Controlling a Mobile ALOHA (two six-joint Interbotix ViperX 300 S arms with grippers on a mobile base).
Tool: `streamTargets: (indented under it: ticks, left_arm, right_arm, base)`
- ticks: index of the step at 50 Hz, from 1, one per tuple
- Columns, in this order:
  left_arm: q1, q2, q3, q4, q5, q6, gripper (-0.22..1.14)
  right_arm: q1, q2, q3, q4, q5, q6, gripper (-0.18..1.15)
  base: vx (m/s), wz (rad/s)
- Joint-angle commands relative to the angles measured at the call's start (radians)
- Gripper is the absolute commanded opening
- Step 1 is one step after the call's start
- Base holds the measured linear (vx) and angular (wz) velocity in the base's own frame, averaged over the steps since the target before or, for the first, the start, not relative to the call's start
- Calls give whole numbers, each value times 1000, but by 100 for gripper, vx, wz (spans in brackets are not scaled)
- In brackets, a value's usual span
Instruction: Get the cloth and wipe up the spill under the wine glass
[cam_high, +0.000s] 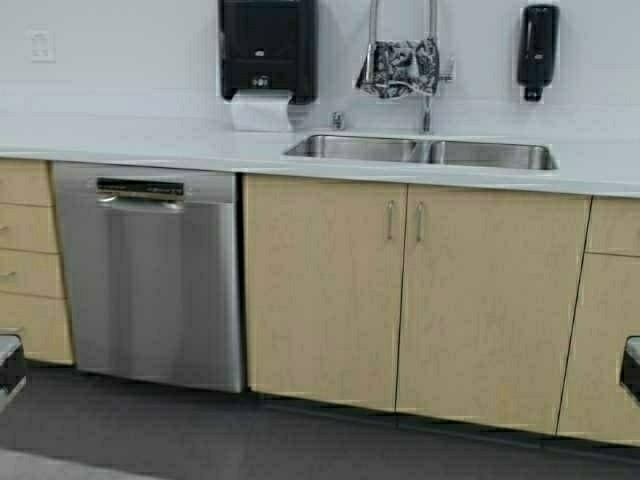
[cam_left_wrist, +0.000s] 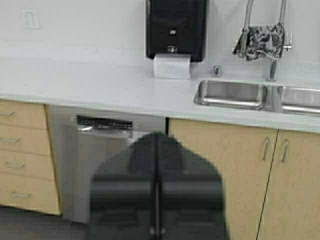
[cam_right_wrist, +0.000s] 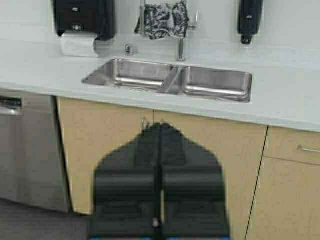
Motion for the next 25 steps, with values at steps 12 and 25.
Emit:
streamTargets:
  ticks: [12,25]
  left_arm:
    - [2,-3,6,0,-17,-5,2]
    - [2,-48,40,-2,-12,-25,3]
  right_arm:
    - [0,8,-17,0,-9,-2,5]
    - [0,26,-18,-2,-23,8,5]
  base:
    - [35,-14]
    - [36,-15]
